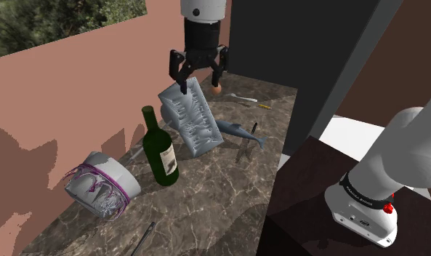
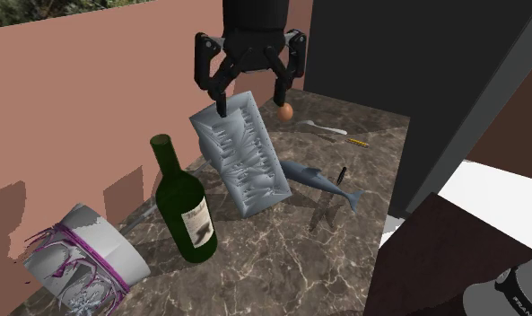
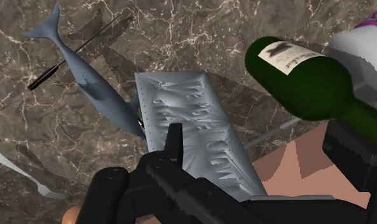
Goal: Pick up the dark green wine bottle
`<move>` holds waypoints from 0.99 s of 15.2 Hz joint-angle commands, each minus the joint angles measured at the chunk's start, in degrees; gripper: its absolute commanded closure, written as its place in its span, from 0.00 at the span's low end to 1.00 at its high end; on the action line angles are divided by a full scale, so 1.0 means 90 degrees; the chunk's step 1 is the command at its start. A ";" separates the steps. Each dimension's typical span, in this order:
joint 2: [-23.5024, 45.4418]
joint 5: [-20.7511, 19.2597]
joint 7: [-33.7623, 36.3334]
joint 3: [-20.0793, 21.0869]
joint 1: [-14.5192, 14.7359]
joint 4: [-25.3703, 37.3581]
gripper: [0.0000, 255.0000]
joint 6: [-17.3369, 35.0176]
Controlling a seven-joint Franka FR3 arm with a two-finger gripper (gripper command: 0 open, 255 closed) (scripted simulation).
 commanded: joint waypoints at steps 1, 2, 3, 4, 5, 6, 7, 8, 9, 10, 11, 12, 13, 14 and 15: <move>0.0506 -0.0264 0.0392 0.0197 0.0093 0.0462 0.00 0.0008; 0.0773 -0.0415 0.0576 0.0278 0.0153 0.0707 0.00 -0.0001; 0.1046 -0.0573 0.0758 0.0349 0.0225 0.0965 0.00 -0.0022; 0.1325 -0.0738 0.0938 0.0404 0.0315 0.1236 0.00 -0.0054; 0.1611 -0.0909 0.1113 0.0453 0.0414 0.1523 0.00 -0.0099; 0.1902 -0.1081 0.1281 0.0485 0.0531 0.1827 0.00 -0.0157; 0.2199 -0.1254 0.1441 0.0508 0.0659 0.2149 0.00 -0.0229; 0.2501 -0.1425 0.1590 0.0516 0.0804 0.2491 0.00 -0.0315; 0.2811 -0.1594 0.1728 0.0515 0.0961 0.2857 0.00 -0.0416; 0.3104 -0.1746 0.1843 0.0504 0.1118 0.3218 0.00 -0.0524; 0.3091 -0.1736 0.1841 0.0484 0.1118 0.3118 0.00 -0.0432; 0.3083 -0.1732 0.1842 0.0478 0.1108 0.3020 0.00 -0.0342; 0.3076 -0.1731 0.1844 0.0475 0.1096 0.2925 0.00 -0.0254; 0.3072 -0.1731 0.1847 0.0472 0.1086 0.2833 0.00 -0.0166; 0.3070 -0.1732 0.1850 0.0470 0.1076 0.2743 0.00 -0.0080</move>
